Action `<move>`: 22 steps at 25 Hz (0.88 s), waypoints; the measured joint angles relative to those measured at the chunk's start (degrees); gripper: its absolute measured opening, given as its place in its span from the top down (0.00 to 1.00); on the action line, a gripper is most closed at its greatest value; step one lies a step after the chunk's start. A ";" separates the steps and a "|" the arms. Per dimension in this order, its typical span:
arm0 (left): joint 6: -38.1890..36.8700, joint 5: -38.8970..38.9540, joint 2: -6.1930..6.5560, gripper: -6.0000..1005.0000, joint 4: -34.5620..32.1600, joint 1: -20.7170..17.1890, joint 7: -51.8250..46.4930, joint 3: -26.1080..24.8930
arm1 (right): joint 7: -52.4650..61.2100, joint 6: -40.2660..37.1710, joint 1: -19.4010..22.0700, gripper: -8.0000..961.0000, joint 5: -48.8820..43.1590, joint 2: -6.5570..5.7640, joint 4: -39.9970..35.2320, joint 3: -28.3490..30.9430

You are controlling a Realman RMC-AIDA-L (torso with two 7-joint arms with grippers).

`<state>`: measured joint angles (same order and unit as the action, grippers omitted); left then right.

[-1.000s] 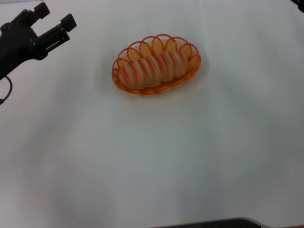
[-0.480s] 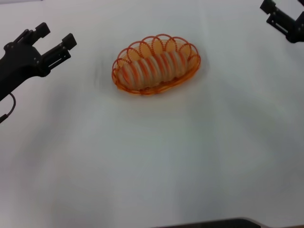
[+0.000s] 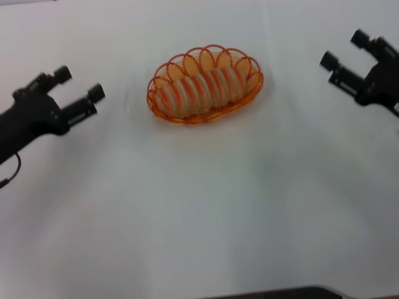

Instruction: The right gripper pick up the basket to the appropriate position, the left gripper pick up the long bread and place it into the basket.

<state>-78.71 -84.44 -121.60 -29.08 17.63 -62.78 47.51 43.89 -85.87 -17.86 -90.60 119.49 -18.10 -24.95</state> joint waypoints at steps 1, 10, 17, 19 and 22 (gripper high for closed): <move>-0.47 -1.33 0.39 0.13 0.17 0.10 -0.68 0.18 | 0.09 -0.25 0.27 0.13 -1.45 -0.05 0.01 -0.10; -3.60 -10.76 1.38 0.13 0.60 -0.09 -2.99 0.64 | 0.54 -2.44 2.35 0.13 -11.55 -0.40 -1.02 -0.19; -3.98 -14.78 1.72 0.13 0.67 0.23 -4.84 0.26 | 0.90 -2.16 2.77 0.13 -17.22 -0.62 -1.02 -0.10; -4.06 -14.80 1.71 0.13 0.49 -0.02 -4.78 0.11 | 1.14 -2.07 2.83 0.13 -17.76 -0.65 -1.02 -0.04; -3.78 -14.82 1.71 0.14 0.55 -0.12 -4.67 0.13 | 1.25 -1.67 3.02 0.13 -18.05 -0.67 -1.00 -0.16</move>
<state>-82.49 -99.26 -119.89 -28.53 17.50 -67.45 47.64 45.15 -87.53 -14.84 -108.65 118.83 -19.10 -25.11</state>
